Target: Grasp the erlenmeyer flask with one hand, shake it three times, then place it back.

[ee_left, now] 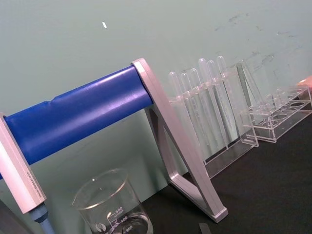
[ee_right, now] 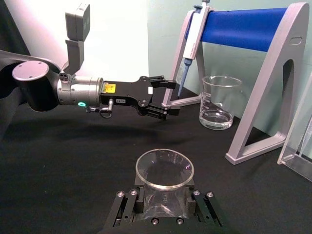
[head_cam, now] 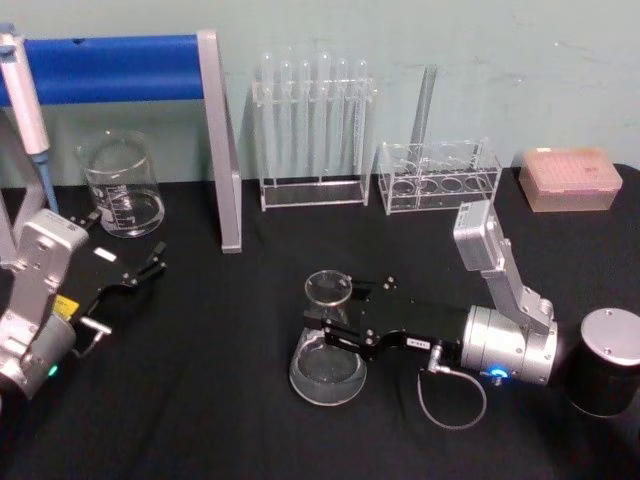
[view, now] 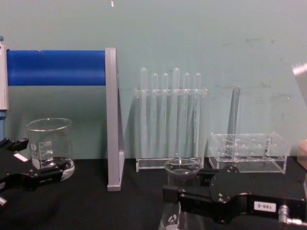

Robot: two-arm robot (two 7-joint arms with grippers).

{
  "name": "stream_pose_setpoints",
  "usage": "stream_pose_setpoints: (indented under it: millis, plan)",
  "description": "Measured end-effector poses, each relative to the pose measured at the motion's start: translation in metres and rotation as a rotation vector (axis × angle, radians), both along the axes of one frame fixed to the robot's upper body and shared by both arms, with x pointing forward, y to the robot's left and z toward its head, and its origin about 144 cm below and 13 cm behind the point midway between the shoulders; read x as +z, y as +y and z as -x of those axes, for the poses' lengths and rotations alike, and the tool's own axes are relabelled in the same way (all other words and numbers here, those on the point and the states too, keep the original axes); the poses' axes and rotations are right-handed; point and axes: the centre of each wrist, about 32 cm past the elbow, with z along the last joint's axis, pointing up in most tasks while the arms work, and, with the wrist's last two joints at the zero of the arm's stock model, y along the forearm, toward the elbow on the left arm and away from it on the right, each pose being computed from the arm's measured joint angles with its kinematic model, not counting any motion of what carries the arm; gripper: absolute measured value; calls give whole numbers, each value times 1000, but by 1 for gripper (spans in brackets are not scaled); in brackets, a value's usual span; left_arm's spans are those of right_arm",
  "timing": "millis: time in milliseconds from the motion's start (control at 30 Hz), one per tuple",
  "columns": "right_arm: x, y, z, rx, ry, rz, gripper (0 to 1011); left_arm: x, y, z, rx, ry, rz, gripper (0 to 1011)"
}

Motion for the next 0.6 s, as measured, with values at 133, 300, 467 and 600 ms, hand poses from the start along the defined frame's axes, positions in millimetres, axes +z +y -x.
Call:
stream_pose_setpoints:
  millis: [133, 300, 467, 600]
  plan:
    - [0, 0, 1, -7, 2, 1, 453, 0, 0, 0, 0, 0, 0, 1001]
    - [0, 0, 2, -12, 4, 2, 453, 0, 0, 0, 0, 0, 0, 1001]
    - [0, 0, 2, -15, 6, 4, 453, 0, 0, 0, 0, 0, 0, 1001]
    - [-1, 1, 3, -16, 10, 5, 453, 0, 0, 0, 0, 0, 0, 1001]
